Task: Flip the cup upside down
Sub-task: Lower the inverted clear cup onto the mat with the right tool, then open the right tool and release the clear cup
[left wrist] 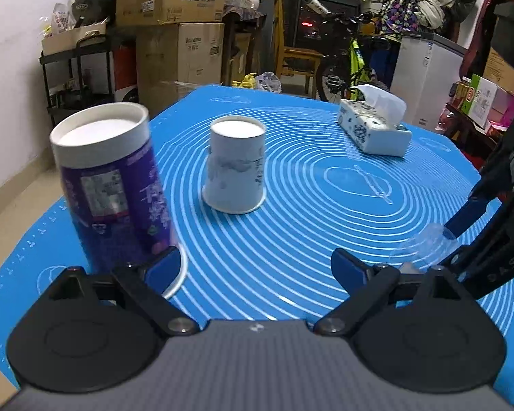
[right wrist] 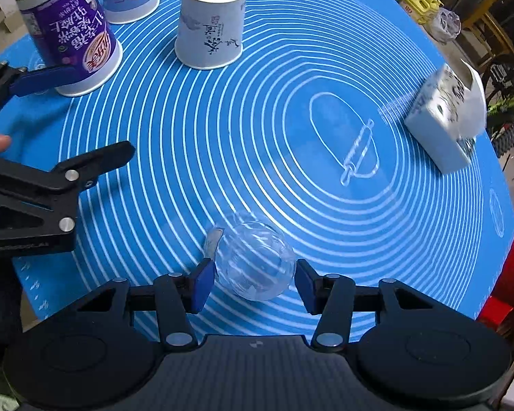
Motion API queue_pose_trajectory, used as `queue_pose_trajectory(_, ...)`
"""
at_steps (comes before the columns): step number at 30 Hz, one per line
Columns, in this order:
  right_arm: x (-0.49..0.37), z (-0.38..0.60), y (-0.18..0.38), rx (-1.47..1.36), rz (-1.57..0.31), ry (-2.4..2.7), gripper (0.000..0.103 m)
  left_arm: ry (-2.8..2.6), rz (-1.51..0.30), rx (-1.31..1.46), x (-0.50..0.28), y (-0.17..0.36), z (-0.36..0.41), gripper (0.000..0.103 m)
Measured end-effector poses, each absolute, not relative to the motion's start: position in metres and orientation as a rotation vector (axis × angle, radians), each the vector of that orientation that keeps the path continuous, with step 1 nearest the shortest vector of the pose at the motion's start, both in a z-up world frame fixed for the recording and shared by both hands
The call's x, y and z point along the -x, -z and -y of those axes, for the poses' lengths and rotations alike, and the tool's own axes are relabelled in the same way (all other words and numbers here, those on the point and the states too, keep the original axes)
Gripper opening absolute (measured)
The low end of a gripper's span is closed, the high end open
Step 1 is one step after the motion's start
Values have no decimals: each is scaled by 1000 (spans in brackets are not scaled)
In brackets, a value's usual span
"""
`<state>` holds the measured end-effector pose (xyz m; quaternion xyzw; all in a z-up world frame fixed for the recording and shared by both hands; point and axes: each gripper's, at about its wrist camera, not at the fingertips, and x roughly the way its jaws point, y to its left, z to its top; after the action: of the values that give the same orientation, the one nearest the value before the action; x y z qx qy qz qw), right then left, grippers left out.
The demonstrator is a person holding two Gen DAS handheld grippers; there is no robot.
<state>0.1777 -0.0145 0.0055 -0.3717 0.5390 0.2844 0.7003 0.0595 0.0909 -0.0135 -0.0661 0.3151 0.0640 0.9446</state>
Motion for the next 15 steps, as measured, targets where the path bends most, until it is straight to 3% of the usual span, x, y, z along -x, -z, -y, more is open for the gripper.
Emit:
queue_pose_trajectory(9,-172,30,-10,740,-1143,-634,70,-109,-661,154,-60,13,-93,94)
queue_pose_trajectory(15,-145,77,-36,526,-1017,-603,74,-66,-633,97,-51,1,-74,94)
